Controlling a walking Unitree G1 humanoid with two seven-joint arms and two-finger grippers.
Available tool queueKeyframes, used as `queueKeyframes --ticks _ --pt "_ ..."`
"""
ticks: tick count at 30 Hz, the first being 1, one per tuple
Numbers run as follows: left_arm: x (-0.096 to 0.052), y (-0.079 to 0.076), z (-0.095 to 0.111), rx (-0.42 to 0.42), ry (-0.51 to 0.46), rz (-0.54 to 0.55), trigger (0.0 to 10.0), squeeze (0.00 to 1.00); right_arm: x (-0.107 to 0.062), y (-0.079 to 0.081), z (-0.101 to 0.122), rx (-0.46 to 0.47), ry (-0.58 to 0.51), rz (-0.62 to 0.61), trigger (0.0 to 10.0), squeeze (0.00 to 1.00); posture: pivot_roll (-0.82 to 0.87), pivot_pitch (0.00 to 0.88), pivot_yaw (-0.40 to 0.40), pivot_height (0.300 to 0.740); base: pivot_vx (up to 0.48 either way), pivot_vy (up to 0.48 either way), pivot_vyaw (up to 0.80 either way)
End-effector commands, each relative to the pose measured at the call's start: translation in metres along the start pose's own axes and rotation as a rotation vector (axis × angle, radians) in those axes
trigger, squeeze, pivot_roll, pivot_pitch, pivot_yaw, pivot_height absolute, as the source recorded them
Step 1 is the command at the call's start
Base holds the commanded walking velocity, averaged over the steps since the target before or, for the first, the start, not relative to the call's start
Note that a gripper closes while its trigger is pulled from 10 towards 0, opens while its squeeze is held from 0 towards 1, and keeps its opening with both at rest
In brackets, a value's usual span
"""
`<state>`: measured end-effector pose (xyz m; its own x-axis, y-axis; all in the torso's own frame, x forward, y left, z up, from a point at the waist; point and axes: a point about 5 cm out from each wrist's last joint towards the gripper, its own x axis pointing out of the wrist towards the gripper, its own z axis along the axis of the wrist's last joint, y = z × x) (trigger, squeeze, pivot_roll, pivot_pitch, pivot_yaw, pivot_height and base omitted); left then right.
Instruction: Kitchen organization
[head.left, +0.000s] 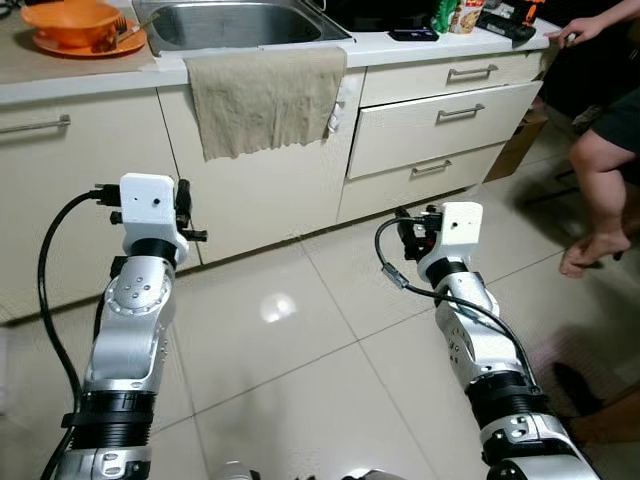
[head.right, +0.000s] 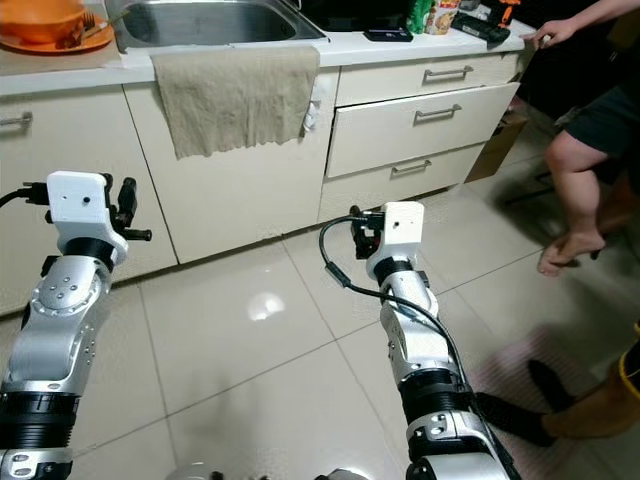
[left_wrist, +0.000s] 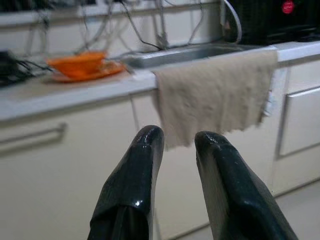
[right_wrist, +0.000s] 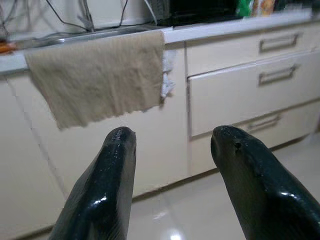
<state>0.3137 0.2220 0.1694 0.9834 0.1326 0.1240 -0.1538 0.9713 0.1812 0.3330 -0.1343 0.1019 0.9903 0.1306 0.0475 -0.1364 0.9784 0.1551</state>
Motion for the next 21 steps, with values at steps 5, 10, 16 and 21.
queueKeyframes --ticks 5,10,16,21 --pt "0.002 0.021 0.012 0.037 -0.025 0.016 10.0 0.00 0.002 0.010 -0.010 0.064 0.010 -0.004 10.0 0.00 0.06 0.033 0.098 0.740 0.000 0.000 0.00" --pt "-0.002 0.025 0.018 0.058 -0.039 -0.001 10.0 0.00 0.003 0.017 -0.018 0.031 0.046 0.011 10.0 0.00 0.08 0.044 0.105 0.740 0.000 0.000 0.00" --pt "-0.013 0.018 0.003 0.035 0.008 -0.042 10.0 0.00 0.001 0.017 -0.021 -0.014 0.067 0.060 10.0 0.00 0.08 0.047 0.060 0.740 0.000 0.000 0.00" --pt "-0.024 0.009 -0.031 0.041 0.072 -0.037 10.0 0.00 -0.004 0.010 -0.026 -0.063 0.087 0.074 10.0 0.00 0.04 0.023 -0.008 0.740 0.000 0.000 0.00"
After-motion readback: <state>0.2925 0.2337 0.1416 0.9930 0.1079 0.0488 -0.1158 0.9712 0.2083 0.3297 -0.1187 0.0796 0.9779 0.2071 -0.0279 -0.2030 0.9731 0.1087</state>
